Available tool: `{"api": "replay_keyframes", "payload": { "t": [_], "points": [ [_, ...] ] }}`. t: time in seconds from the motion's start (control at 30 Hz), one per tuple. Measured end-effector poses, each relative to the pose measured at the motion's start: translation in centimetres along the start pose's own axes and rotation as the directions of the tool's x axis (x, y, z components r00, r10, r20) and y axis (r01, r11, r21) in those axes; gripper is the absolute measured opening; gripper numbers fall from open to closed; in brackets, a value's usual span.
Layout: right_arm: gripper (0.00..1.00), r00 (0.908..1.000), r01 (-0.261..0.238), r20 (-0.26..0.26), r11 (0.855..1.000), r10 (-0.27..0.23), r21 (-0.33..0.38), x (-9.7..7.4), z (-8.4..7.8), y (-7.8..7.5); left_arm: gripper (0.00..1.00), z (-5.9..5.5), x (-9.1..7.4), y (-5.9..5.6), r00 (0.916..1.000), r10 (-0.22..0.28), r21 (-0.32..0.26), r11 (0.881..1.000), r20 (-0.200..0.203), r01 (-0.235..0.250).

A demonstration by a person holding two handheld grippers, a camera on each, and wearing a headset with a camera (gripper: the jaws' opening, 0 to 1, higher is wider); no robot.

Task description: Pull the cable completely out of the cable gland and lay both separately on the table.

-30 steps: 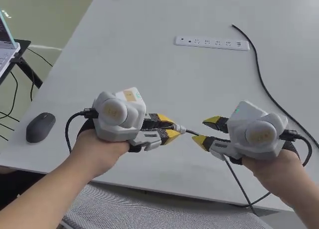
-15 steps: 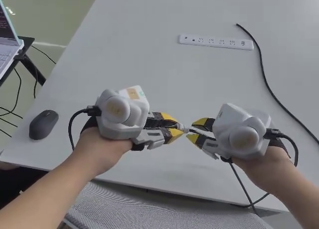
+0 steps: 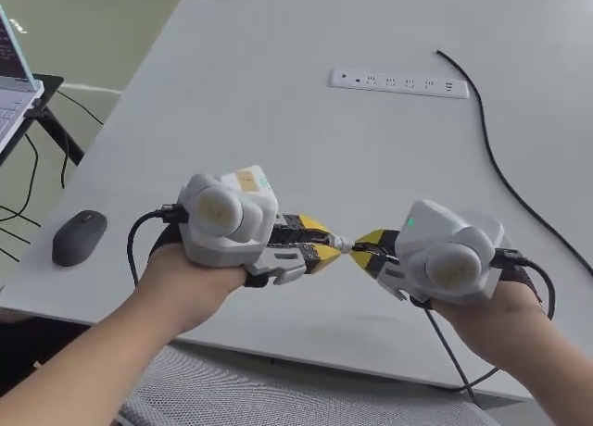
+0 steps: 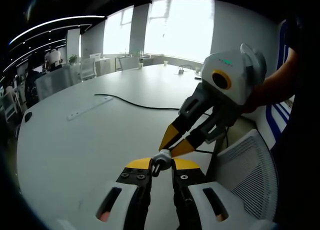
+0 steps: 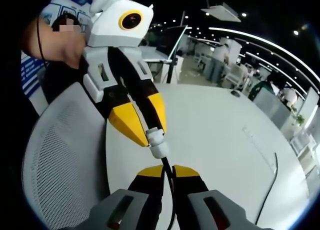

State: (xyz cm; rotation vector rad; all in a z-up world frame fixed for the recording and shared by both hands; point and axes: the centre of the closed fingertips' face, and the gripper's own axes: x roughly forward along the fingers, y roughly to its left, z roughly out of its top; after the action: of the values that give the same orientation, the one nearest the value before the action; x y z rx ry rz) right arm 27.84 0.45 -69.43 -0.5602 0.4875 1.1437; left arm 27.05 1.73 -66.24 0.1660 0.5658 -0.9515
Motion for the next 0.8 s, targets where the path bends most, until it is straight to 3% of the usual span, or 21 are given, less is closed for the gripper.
{"api": "replay_keyframes", "payload": {
  "t": [0.53, 0.8],
  "points": [
    [0.0, 0.9962, 0.03, -0.085, 0.992, -0.02, 0.119, -0.4, -3.6, -0.6, 0.15, 0.0, -0.4, 0.3, 1.0, 0.0, 0.004, 1.0, 0.006, 0.0],
    [0.0, 0.9899, 0.083, -0.126, 0.985, -0.065, 0.148, -0.8, -5.0, -1.0, 0.15, -0.4, -0.7, 0.5, 0.9999, 0.001, -0.016, 1.0, 0.017, -0.001]
  ]
}}
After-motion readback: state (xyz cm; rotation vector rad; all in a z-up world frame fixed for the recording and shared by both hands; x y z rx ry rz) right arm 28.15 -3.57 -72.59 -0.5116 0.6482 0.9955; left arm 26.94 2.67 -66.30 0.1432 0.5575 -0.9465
